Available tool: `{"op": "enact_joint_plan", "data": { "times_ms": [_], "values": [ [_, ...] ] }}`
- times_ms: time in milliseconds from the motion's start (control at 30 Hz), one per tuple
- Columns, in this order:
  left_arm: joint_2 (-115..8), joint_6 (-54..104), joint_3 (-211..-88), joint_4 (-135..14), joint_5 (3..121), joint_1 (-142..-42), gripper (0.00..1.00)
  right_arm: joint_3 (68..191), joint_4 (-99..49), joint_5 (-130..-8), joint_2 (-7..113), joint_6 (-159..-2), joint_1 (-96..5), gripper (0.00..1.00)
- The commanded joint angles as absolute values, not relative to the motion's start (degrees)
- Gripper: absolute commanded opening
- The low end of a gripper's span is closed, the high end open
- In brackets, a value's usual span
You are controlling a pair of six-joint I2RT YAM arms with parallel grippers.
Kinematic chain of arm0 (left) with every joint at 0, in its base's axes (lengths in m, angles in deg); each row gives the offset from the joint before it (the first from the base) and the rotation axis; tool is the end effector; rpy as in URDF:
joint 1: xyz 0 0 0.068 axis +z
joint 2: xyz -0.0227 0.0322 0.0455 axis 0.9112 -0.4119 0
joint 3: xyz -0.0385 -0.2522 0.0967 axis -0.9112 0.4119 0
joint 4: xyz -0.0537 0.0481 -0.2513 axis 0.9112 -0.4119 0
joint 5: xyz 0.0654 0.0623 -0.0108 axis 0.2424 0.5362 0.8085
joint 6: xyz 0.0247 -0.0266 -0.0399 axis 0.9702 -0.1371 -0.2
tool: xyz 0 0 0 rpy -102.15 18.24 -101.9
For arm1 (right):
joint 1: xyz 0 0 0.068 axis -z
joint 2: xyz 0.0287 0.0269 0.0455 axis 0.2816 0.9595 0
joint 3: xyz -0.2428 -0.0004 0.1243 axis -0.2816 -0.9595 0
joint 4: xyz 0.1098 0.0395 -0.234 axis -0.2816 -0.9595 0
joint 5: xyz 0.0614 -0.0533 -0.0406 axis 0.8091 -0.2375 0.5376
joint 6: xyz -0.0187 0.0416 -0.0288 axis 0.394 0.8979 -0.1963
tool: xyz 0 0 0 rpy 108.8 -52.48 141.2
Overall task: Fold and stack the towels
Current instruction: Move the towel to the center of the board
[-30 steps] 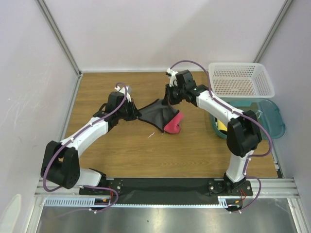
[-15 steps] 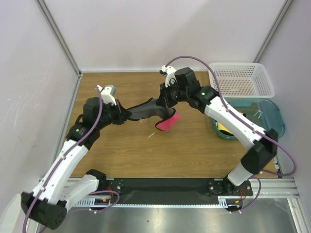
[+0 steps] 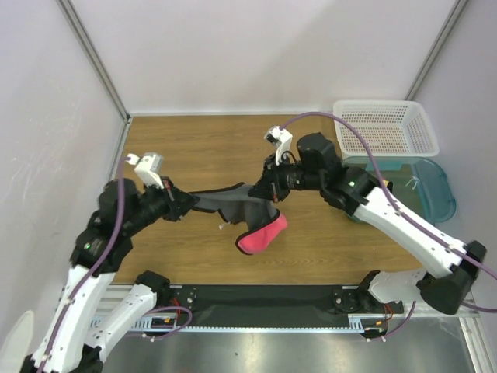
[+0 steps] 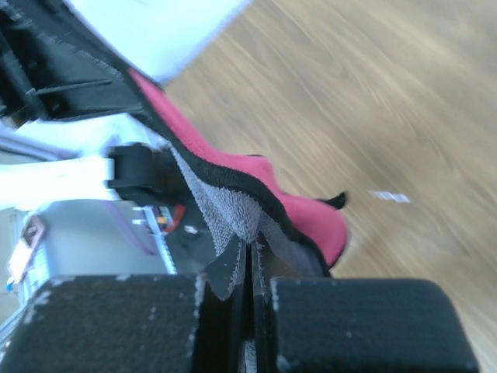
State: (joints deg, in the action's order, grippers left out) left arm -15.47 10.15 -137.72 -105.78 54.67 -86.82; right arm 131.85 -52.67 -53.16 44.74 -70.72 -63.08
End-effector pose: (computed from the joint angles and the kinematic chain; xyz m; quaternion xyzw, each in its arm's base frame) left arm 0.1011 -0.0493 0.3884 0.0374 0.8124 -0.3327 0.4773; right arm 0.1807 0.2127 0.4063 -0.3207 0.7595 0.4271 0.3714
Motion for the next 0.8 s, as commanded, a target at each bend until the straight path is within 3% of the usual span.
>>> {"op": "enact_joint_plan", "data": {
  "times_ms": [0,200,467,533,600,667,767],
  "values": [
    [-19.29,7.98,-131.32,-102.02,65.66,-85.01,0.0,129.05,-58.19,-57.91,49.41,-71.23,-57.76,0.0],
    [-34.74,6.92,-126.56,-84.62,72.94,-84.92,0.0,133.16,-55.29,-57.91,64.94,-76.06,-54.07,0.0],
    [-60.41,14.82,-132.27,-69.9,77.69,-84.83,0.0,141.26,-52.22,-64.32,77.18,-84.77,-49.68,0.0],
    [-66.21,15.18,-133.93,-66.83,78.05,-84.57,0.0,143.36,-51.86,-64.94,79.12,-85.82,-48.79,0.09],
    [-71.21,15.18,-135.25,-65.5,77.7,-84.13,0.0,145.39,-52.38,-66.16,81.75,-87.06,-47.83,0.35],
    [-74.12,14.57,-137.45,-65.67,75.85,-83.69,0.0,149.95,-55.8,-68.71,84.57,-87.06,-47.47,0.52],
    [-77.65,12.73,-139.48,-66.37,73.49,-83.69,0.0,154.52,-61.07,-71.17,85.54,-86.8,-47.56,0.67]
  ]
}}
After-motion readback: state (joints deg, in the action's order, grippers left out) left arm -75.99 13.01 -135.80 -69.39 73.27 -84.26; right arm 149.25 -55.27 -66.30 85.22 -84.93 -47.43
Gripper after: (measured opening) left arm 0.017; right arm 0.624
